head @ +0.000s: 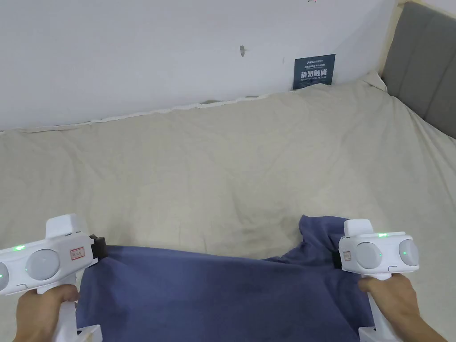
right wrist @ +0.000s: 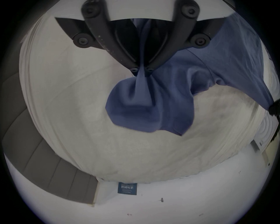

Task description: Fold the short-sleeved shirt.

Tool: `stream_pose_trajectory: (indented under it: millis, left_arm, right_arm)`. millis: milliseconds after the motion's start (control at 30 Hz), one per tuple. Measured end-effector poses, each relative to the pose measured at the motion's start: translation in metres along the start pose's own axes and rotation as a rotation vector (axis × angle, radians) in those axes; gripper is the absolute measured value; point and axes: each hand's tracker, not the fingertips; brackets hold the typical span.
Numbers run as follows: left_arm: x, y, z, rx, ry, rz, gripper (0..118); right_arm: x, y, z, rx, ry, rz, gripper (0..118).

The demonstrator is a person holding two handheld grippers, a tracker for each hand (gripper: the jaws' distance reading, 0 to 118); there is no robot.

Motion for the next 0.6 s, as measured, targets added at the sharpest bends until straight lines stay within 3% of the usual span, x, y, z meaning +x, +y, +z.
stream_pose_trajectory:
  millis: [300,600]
  left_arm:
    - [-0.009,0.014,0.085,0.178,0.002,0.074,3]
    - [-0.014,0.116,0.223,0.483,0.071,0.041,3]
  right_arm:
    - [-0.006,0.023,0.14,0.349,0.005,0.106,5]
    - [-0.04,0.112,0.318,0.785,-0.024,0.178,5]
